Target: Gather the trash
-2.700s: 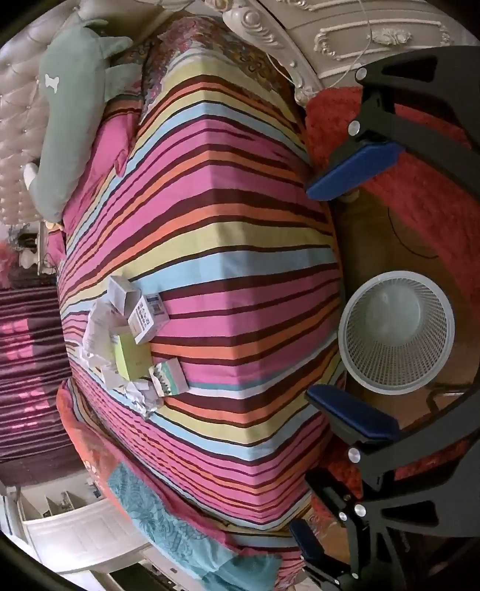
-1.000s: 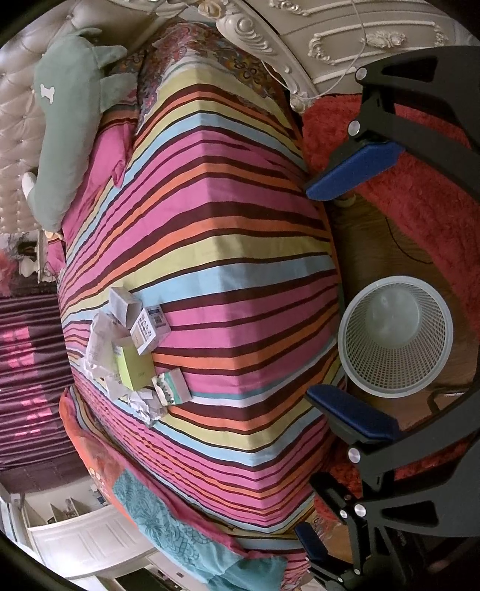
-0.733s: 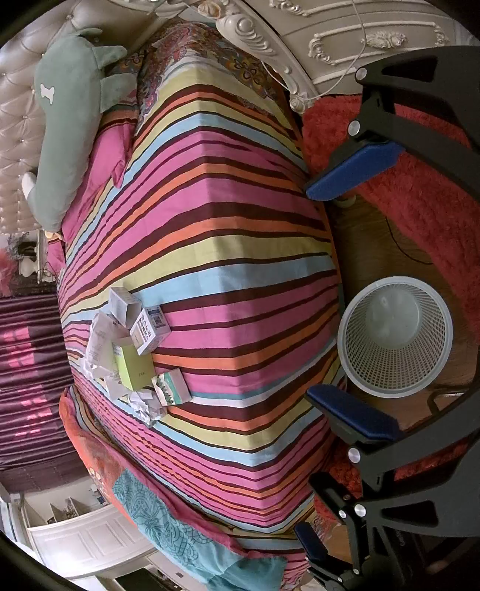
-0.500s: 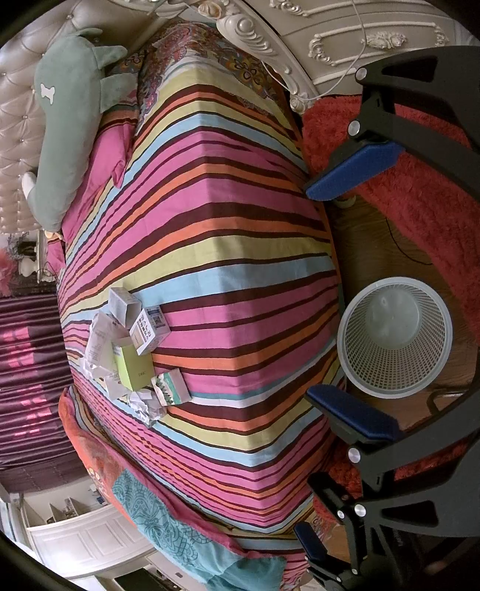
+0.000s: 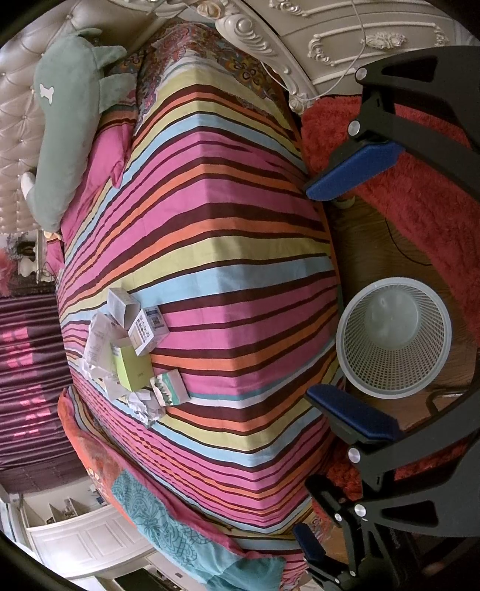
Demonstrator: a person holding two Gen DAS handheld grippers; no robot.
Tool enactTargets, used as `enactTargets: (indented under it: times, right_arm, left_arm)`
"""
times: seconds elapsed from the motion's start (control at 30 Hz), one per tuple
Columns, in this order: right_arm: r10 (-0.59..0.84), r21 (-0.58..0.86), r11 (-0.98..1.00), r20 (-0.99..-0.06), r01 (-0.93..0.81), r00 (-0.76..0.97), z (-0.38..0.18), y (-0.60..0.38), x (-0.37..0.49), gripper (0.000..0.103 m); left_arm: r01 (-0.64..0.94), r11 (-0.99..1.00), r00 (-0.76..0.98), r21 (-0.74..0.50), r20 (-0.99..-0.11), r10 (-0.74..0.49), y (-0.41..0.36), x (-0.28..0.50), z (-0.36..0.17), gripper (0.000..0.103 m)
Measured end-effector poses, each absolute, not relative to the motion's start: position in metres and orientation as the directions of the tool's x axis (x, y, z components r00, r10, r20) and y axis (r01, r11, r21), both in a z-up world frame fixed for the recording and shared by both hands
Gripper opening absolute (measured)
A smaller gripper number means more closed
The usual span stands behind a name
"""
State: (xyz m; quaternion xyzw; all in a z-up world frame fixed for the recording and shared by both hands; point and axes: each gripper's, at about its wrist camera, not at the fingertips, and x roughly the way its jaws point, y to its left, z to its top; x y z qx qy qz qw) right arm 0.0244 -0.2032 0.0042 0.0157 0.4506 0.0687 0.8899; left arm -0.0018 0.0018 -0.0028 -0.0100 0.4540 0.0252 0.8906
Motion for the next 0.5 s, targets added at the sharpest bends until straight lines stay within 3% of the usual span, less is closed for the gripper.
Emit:
enactTargets:
  times: [0.5]
  right_arm:
    - [0.135, 0.091, 0.990, -0.804, -0.106, 0.579, 0.0016, -0.2031, 0.0238, 0.096]
  left_arm:
    - [-0.052, 0.999, 0.586, 0.004, -0.810, 0.034, 0.0022, -0.0021, -0.0027, 0.097]
